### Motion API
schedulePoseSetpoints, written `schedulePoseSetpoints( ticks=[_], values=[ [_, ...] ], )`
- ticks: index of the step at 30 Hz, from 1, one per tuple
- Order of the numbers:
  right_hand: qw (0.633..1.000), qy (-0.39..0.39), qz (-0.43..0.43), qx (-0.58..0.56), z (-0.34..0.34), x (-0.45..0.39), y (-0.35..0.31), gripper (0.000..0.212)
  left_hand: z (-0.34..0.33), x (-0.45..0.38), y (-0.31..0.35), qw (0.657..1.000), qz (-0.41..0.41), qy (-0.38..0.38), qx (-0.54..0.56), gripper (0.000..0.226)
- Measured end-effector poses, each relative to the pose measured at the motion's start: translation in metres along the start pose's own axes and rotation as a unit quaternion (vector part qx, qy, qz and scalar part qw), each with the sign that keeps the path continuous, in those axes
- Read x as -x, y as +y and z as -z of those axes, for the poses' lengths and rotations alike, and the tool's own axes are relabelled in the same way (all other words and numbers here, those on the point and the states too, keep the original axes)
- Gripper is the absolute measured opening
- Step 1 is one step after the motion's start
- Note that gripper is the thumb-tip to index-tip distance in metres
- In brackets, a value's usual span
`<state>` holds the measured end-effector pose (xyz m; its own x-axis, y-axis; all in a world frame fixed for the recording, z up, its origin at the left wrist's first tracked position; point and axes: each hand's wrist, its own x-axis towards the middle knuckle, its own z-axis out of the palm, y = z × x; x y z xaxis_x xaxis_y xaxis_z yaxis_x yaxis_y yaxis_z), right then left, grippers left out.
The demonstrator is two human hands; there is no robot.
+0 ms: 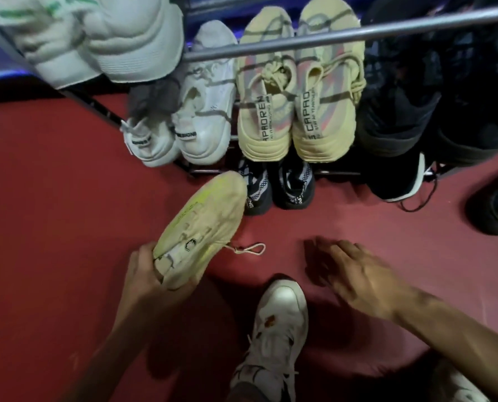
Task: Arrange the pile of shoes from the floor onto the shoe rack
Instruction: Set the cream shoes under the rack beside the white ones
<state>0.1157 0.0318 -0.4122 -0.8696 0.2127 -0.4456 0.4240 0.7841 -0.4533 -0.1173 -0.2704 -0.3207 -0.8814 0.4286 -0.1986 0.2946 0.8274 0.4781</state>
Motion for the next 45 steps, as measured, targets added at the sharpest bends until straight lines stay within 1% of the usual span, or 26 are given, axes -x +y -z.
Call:
schedulePoseSetpoints(
  ticks=[2,6,10,16,18,20,22,24,27,29,31,32,34,35,36,37,39,40,42,43,45],
  values=[
    [1.0,-0.01,-0.004,0.002,-0.002,0.002,0.0,0.067,0.002,-0.01,-0.006,0.999,0.021,0.009,0.027,0.081],
    [1.0,-0.022,-0.013,-0.004,-0.003,0.006,0.001,0.063,-0.006,-0.043,-0.011,0.999,0.025,0.035,0.016,0.08],
    [0.999,-0.023,-0.014,-0.024,0.001,0.003,0.0,0.059,-0.025,-0.087,0.001,0.998,0.023,0.066,0.008,0.082],
    [0.999,-0.021,-0.003,-0.045,-0.002,0.001,0.002,0.053,-0.052,-0.146,0.034,0.986,0.081,0.139,0.049,0.093],
    [0.999,-0.021,0.002,-0.046,-0.002,0.001,0.005,0.048,-0.061,-0.159,0.039,0.985,0.091,0.131,0.059,0.095],
    [0.999,-0.02,0.004,-0.046,-0.002,0.002,0.006,0.042,-0.073,-0.176,0.029,0.986,0.088,0.131,0.058,0.095],
    [0.999,-0.02,0.001,-0.051,-0.002,0.003,0.007,0.038,-0.084,-0.187,0.024,0.985,0.092,0.139,0.035,0.097],
    [0.998,-0.023,-0.009,-0.054,-0.003,0.006,0.01,0.036,-0.083,-0.181,0.04,0.985,0.113,0.13,0.026,0.1],
    [0.998,-0.039,-0.016,-0.056,-0.002,0.009,0.014,0.035,-0.078,-0.167,0.062,0.981,0.133,0.13,0.054,0.113],
    [0.997,-0.041,-0.028,-0.065,0.004,0.011,0.016,0.034,-0.08,-0.162,0.056,0.98,0.127,0.133,0.073,0.122],
    [0.996,-0.025,-0.042,-0.08,0.014,0.013,0.021,0.033,-0.085,-0.153,0.043,0.981,0.128,0.135,0.061,0.124],
    [0.995,-0.019,-0.057,-0.086,0.019,0.014,0.025,0.034,-0.089,-0.146,0.035,0.982,0.128,0.13,0.046,0.124],
    [0.991,-0.007,-0.089,-0.097,0.028,0.019,0.04,0.034,-0.101,-0.124,0.023,0.984,0.159,0.076,0.015,0.124],
    [0.99,-0.002,-0.102,-0.1,0.031,0.022,0.048,0.035,-0.108,-0.113,0.019,0.983,0.181,0.038,0.01,0.122],
    [0.988,0.002,-0.112,-0.103,0.035,0.025,0.055,0.035,-0.115,-0.106,0.015,0.979,0.2,0.017,0.016,0.119],
    [0.987,0.009,-0.12,-0.102,0.037,0.029,0.062,0.035,-0.122,-0.101,0.012,0.977,0.214,0.007,0.026,0.112],
    [0.985,0.024,-0.136,-0.101,0.04,0.037,0.077,0.036,-0.134,-0.089,0.02,0.978,0.209,-0.002,0.019,0.094],
    [0.983,0.035,-0.145,-0.104,0.041,0.043,0.084,0.036,-0.139,-0.082,0.028,0.983,0.185,-0.005,-0.003,0.085],
    [0.98,0.059,-0.16,-0.107,0.043,0.055,0.101,0.035,-0.148,-0.066,0.046,0.994,0.101,-0.003,-0.037,0.067],
    [0.978,0.074,-0.166,-0.106,0.046,0.062,0.109,0.036,-0.152,-0.059,0.058,0.998,0.055,-0.006,-0.035,0.058],
    [0.972,0.104,-0.184,-0.103,0.051,0.078,0.125,0.037,-0.161,-0.048,0.082,0.999,-0.018,-0.033,-0.028,0.048]
  ],
)
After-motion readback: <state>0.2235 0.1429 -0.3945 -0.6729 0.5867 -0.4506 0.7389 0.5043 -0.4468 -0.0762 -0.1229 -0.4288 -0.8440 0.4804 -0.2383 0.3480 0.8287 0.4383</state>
